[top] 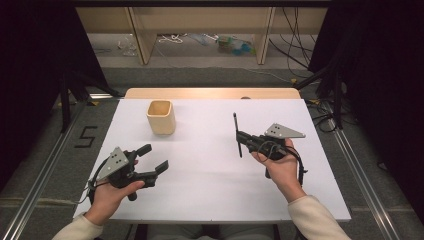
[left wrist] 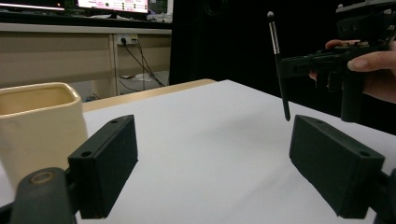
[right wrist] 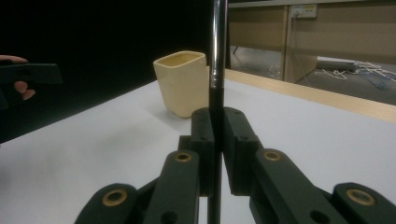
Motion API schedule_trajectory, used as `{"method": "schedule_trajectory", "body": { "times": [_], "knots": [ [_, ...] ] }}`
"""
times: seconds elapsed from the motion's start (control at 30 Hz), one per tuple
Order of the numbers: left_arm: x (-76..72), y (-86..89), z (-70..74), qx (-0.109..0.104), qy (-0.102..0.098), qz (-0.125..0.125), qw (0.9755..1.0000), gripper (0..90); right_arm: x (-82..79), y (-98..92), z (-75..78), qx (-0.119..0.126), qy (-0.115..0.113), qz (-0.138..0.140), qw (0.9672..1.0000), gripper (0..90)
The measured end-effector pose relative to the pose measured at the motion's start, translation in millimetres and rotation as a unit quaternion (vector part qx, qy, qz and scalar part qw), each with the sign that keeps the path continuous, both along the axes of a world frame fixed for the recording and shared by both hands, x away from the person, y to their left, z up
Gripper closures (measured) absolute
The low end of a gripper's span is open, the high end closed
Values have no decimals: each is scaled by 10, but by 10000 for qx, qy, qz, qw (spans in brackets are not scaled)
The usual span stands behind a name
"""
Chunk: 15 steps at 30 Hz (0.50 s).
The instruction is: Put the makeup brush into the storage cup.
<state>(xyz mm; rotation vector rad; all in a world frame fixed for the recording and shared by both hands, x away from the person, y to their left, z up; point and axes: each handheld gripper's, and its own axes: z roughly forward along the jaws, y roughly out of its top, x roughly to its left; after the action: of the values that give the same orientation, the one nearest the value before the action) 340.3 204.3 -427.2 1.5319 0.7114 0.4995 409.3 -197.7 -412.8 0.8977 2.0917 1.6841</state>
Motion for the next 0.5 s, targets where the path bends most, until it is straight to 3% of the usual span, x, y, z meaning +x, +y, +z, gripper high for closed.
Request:
{"method": "schedule_trajectory", "body": {
  "times": [0.17, 0.2, 0.3, 0.4, 0.47, 0.5],
  "knots": [
    [62, -193, 78, 96, -7, -67, 9999, 169, -48, 89, -6, 171, -101, 128, 9997, 841],
    [77, -237, 91, 127, 17, -34, 9999, 180, -64, 95, 1, 111, -60, 155, 9998, 841],
    [121, -358, 124, 140, 28, -134, 9998, 198, -76, 142, -16, 202, -210, 202, 9994, 842],
    [138, -487, 141, 177, 58, -215, 9996, 213, -104, 173, -23, 198, -136, 276, 9993, 842],
    [147, -561, 144, 232, 84, -225, 9994, 226, -96, 190, -30, 194, -258, 255, 9992, 841],
    [150, -593, 145, 249, 82, -265, 9993, 228, -104, 204, -34, 227, -171, 324, 9991, 841]
  ]
}}
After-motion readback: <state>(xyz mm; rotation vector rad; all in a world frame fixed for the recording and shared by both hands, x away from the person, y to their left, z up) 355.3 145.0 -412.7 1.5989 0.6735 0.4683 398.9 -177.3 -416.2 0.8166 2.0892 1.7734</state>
